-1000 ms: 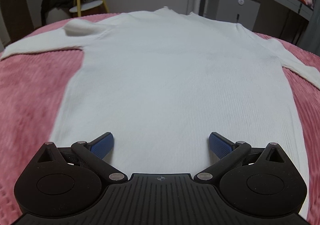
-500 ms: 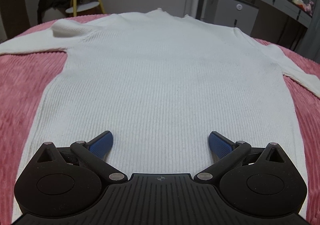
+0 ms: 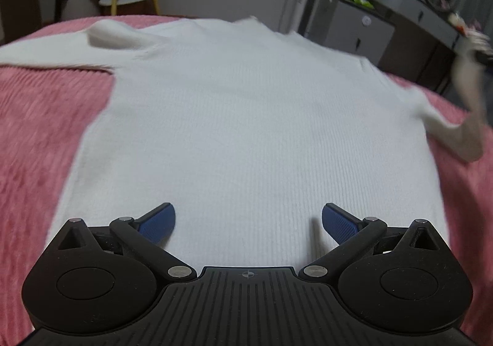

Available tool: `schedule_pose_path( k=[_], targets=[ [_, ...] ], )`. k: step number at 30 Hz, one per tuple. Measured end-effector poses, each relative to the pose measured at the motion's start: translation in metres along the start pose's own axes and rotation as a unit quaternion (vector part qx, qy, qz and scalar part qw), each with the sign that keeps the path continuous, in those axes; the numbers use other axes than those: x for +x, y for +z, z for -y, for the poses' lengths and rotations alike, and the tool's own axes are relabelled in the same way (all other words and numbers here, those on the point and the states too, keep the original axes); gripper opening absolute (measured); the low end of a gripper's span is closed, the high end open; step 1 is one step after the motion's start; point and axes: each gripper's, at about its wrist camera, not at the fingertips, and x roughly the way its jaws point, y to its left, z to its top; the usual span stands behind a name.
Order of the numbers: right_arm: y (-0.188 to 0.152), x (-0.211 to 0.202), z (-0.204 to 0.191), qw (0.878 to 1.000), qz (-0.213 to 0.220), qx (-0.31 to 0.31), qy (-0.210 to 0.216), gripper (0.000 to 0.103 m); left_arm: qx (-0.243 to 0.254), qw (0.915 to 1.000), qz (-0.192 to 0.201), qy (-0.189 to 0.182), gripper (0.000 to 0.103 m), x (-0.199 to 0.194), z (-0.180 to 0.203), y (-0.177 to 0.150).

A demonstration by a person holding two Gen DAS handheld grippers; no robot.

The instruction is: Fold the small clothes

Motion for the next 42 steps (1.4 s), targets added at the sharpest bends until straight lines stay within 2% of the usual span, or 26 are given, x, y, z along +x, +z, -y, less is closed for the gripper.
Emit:
schedule_pose_path(
  k=[3,4,6,8,10,13,16,20,23,24,25,27,29,32,33,34,35,38,42],
  targets=[
    [-0.032,0.032,-0.058,0.999,-0.038,-0.006,0.034,0.009,-0.021,0.9996,0.016,-0.003,0.103,-0.012,-0.016,0.011],
    [-0.044,0.041,-0.072,0.998,-0.054,-0.004,0.035,0.023,-0.023,0.9995,0.020,-0.004,0.103,-0.014,-0.020,0.015],
    [-0.069,0.054,-0.090,0.996,-0.087,-0.003,0.026,0.041,-0.017,0.9995,0.025,-0.009,0.103,-0.018,-0.023,0.025],
    [-0.085,0.054,-0.092,0.995,-0.102,0.022,0.007,0.041,-0.003,0.9993,0.033,-0.018,0.103,-0.019,-0.021,0.036],
    [-0.095,0.039,-0.077,0.993,-0.096,0.070,-0.025,0.041,-0.001,0.9983,0.041,-0.042,0.103,-0.018,-0.013,0.050],
    [-0.102,0.011,-0.041,0.983,-0.075,0.150,-0.078,0.041,-0.016,0.9918,0.028,-0.123,0.103,0.001,0.005,0.074],
    [-0.110,-0.008,-0.012,0.973,-0.059,0.205,-0.093,0.041,-0.043,0.9801,-0.003,-0.194,0.103,0.035,0.024,0.092],
    [-0.119,-0.006,0.007,0.975,-0.056,0.200,-0.080,0.041,-0.063,0.9747,-0.033,-0.212,0.103,0.076,0.041,0.104],
    [-0.122,0.018,0.007,0.974,-0.070,0.203,-0.076,0.042,-0.088,0.9693,-0.043,-0.225,0.103,0.095,0.042,0.105],
    [-0.124,0.021,0.008,0.972,-0.075,0.214,-0.069,0.042,-0.096,0.9679,-0.049,-0.227,0.100,0.101,0.042,0.105],
    [-0.124,0.022,0.005,0.971,-0.077,0.220,-0.060,0.042,-0.108,0.9655,-0.060,-0.229,0.089,0.108,0.040,0.104],
    [-0.123,0.024,0.005,0.972,-0.077,0.215,-0.053,0.042,-0.128,0.9620,-0.087,-0.225,0.076,0.123,0.039,0.101],
    [-0.123,0.025,0.005,0.974,-0.075,0.208,-0.050,0.042,-0.146,0.9580,-0.090,-0.230,0.072,0.132,0.036,0.098],
    [-0.125,0.024,0.006,0.971,-0.072,0.223,-0.044,0.042,-0.158,0.9551,-0.100,-0.229,0.031,0.140,0.037,0.102],
    [-0.125,0.023,0.005,0.970,-0.070,0.227,-0.042,0.042,-0.160,0.9530,-0.108,-0.234,0.013,0.141,0.038,0.103],
    [-0.124,0.022,0.004,0.970,-0.070,0.230,-0.041,0.042,-0.157,0.9523,-0.111,-0.237,0.013,0.141,0.039,0.106],
    [-0.124,0.021,0.004,0.970,-0.069,0.230,-0.041,0.042,-0.146,0.9555,-0.105,-0.234,0.013,0.138,0.041,0.110],
    [-0.124,0.021,0.000,0.971,-0.067,0.225,-0.043,0.042,-0.091,0.9700,-0.067,-0.215,0.013,0.117,0.047,0.127],
    [-0.125,0.022,-0.001,0.971,-0.066,0.224,-0.044,0.042,-0.041,0.9841,-0.009,-0.173,0.012,0.086,0.037,0.153]
  ],
)
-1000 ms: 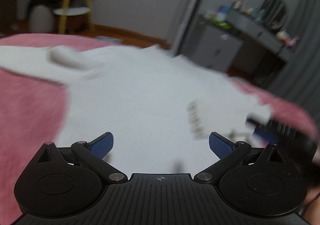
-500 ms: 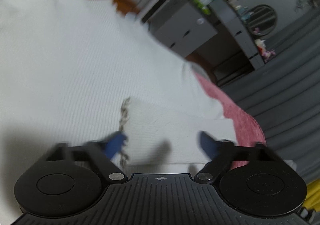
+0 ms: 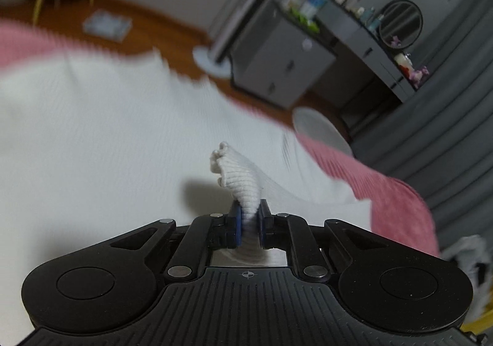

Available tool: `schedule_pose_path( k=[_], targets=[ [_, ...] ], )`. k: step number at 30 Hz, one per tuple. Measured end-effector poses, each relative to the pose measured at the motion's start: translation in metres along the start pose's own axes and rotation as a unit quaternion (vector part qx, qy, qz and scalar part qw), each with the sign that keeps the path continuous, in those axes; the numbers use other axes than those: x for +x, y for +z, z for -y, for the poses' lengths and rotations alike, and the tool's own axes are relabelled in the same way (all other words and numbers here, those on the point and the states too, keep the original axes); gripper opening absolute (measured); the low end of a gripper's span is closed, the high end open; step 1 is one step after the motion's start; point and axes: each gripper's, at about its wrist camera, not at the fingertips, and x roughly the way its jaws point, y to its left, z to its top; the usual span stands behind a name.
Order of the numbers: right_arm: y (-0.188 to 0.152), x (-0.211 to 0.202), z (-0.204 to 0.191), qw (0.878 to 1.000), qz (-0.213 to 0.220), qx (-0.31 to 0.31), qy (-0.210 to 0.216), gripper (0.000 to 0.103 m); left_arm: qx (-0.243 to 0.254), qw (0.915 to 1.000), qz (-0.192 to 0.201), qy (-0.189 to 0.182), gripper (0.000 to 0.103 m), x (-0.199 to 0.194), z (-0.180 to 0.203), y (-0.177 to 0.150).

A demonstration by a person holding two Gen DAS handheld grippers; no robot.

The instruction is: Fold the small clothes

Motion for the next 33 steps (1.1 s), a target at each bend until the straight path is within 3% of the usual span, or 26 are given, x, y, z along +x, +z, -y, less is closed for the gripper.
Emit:
schedule_pose_path(
  k=[6,9,14,16,18,20,21,22,28,33],
  targets=[
    [-0.003,0.003,-0.004,1.000,-0.001,-0.013,-0.006,0.042,0.041,0.9902,0.056,0.121,0.012,-0.033,-0.029,0.020],
    [-0.004,0.006,-0.004,1.000,-0.002,-0.014,-0.007,0.042,0.039,0.9829,0.055,0.171,0.012,-0.032,-0.050,0.018],
    [-0.009,0.009,-0.010,0.999,-0.002,-0.034,-0.015,0.044,0.003,0.9877,0.029,0.154,0.019,-0.019,-0.076,0.008],
    [-0.010,0.010,-0.011,0.999,-0.001,-0.039,-0.015,0.045,-0.002,0.9888,0.029,0.146,0.041,-0.014,-0.081,0.006],
    [-0.011,0.010,-0.010,0.999,0.000,-0.039,-0.015,0.045,-0.008,0.9903,0.028,0.135,0.048,-0.009,-0.085,0.008],
    [-0.010,0.012,-0.010,0.999,0.000,-0.040,-0.014,0.045,-0.019,0.9905,0.028,0.133,0.041,-0.008,-0.091,0.005],
    [-0.010,0.012,-0.010,0.999,0.000,-0.042,-0.015,0.045,-0.021,0.9905,0.029,0.133,0.017,-0.007,-0.092,0.007],
    [-0.011,0.013,-0.010,0.999,0.000,-0.044,-0.016,0.045,-0.020,0.9903,0.029,0.134,0.013,-0.007,-0.093,0.009],
    [-0.012,0.015,-0.015,0.998,0.006,-0.059,-0.020,0.045,0.049,0.9822,0.066,0.169,0.012,-0.015,-0.077,0.014],
    [-0.014,0.016,-0.019,0.997,0.012,-0.078,-0.025,0.046,0.056,0.9766,0.088,0.189,0.012,-0.017,-0.073,0.020]
  ],
)
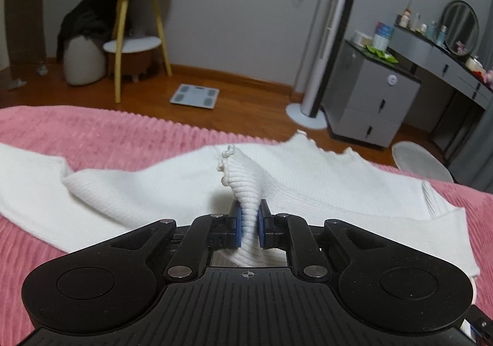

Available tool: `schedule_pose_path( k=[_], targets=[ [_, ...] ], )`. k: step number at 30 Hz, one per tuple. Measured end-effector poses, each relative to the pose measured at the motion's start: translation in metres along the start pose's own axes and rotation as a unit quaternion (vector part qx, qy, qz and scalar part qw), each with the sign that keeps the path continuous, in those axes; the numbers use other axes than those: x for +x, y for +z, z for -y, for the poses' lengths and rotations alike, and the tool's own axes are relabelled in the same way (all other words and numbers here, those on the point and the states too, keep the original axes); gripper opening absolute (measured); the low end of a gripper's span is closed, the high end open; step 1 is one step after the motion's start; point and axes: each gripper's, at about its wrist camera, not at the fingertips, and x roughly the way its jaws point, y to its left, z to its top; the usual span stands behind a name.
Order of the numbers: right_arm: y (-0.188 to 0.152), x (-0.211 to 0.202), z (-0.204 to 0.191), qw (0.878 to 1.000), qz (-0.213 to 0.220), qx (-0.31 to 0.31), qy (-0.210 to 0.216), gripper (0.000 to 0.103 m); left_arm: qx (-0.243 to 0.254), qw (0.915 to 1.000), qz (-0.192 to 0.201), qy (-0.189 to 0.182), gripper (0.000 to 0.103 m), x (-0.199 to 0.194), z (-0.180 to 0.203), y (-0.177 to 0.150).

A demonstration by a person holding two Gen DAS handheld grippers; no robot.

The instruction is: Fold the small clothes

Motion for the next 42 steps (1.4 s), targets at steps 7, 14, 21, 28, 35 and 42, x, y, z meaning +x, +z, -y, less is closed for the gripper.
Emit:
schedule_pose_path(
  k=[7,14,21,28,35,42],
  targets=[
    [0.016,0.011,0.009,0.999,0.009,0.028,0.024,0.045,0.012,0.9998,-0.006,0.012,0.012,0.005,-0.006,-0.001],
    [0.030,0.033,0.034,0.991,0.010,0.121,0.054,0.032,0.012,0.9998,-0.013,0.008,0.012,0.008,-0.011,-0.004],
    [0.037,0.063,0.031,0.994,0.009,0.102,0.033,0.006,0.035,0.9993,-0.015,0.004,0.013,0.013,-0.007,-0.010],
    [0.030,0.064,0.001,0.996,0.040,-0.032,-0.067,0.004,0.025,0.9991,-0.031,0.010,0.020,0.031,0.000,-0.016],
    [0.029,0.054,-0.010,0.994,0.030,-0.069,-0.083,0.007,-0.021,0.9997,-0.008,-0.004,0.059,-0.002,-0.033,-0.017],
    [0.002,0.027,-0.036,0.988,0.052,-0.107,-0.096,0.038,-0.145,0.9838,0.059,0.088,0.077,-0.050,-0.141,-0.018]
  ],
)
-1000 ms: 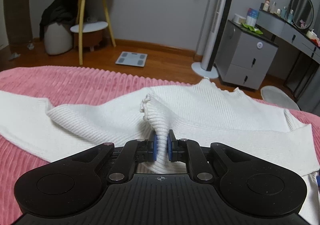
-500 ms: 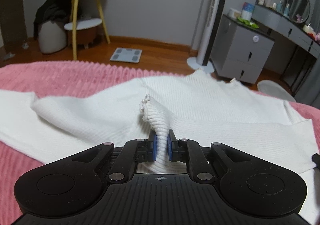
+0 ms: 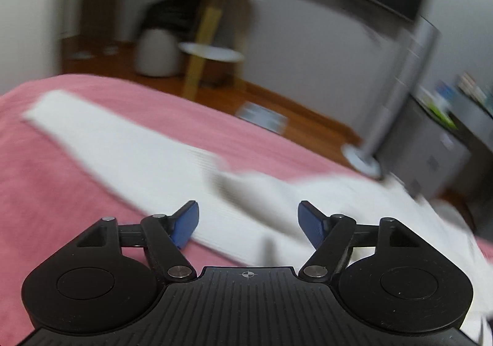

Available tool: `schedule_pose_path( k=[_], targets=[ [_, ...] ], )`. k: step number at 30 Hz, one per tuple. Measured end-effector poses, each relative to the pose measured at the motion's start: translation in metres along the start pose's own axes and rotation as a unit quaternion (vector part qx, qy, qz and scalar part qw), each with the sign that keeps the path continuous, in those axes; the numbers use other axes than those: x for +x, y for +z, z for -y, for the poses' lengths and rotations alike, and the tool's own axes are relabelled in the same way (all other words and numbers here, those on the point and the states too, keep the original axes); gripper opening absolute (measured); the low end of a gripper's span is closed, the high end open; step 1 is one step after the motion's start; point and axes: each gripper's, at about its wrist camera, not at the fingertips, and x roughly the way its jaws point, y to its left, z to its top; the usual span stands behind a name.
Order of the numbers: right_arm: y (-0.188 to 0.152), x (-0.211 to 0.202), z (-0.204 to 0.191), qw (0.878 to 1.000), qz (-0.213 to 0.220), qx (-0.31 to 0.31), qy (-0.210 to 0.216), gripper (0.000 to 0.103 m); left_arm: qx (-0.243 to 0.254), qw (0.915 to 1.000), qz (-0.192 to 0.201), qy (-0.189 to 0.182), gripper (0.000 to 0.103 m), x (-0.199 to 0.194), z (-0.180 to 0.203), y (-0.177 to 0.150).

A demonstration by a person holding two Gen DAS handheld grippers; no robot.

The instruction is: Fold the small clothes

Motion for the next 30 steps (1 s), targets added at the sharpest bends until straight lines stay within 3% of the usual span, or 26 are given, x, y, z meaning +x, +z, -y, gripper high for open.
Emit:
schedule_pose_path(
  k=[2,4,6,10,14,20,22,23,26,27,28,30],
  targets=[
    [-0.007,-0.005,-0.008,1.000,0.010,-0.009,0.008,0.044,-0.047,0.9983,0.019,0.028,0.077,0.000,-0.038,0.012],
    [-0.010,-0.012,-0.015,0.999,0.030,-0.017,0.006,0.065,-0.085,0.9941,0.034,0.058,0.077,0.002,-0.072,0.023],
    [-0.010,-0.018,-0.017,0.999,0.047,-0.016,0.006,0.073,-0.116,0.9896,0.041,0.075,0.077,0.008,-0.102,0.032],
    [-0.011,-0.017,-0.020,0.998,0.052,-0.014,0.014,0.077,-0.176,0.9801,0.045,0.081,0.073,0.025,-0.151,0.047],
    [-0.012,-0.008,-0.016,0.999,0.030,0.004,0.020,0.079,-0.219,0.9731,0.054,0.046,0.067,0.038,-0.187,0.056],
    [-0.019,-0.002,-0.019,0.999,0.027,0.000,0.020,0.084,-0.324,0.9436,0.066,0.021,0.067,0.053,-0.225,0.055],
    [-0.021,-0.001,-0.022,0.999,0.028,-0.009,0.018,0.086,-0.340,0.9380,0.066,0.012,0.066,0.056,-0.231,0.056],
    [-0.021,-0.001,-0.022,0.999,0.028,-0.009,0.018,0.086,-0.340,0.9383,0.063,0.010,0.063,0.057,-0.233,0.059],
    [-0.022,0.000,-0.017,0.999,0.027,0.005,0.026,0.086,-0.328,0.9438,0.044,0.007,0.033,0.059,-0.234,0.072],
    [-0.021,0.000,-0.016,0.999,0.027,0.009,0.027,0.086,-0.324,0.9454,0.036,0.003,0.014,0.059,-0.234,0.077],
    [-0.022,0.000,-0.016,0.999,0.028,0.010,0.028,0.086,-0.320,0.9470,0.031,0.005,0.008,0.059,-0.232,0.081],
    [-0.022,-0.001,-0.016,0.999,0.029,0.009,0.028,0.086,-0.299,0.9532,0.046,0.005,0.007,0.047,-0.218,0.088]
  ],
)
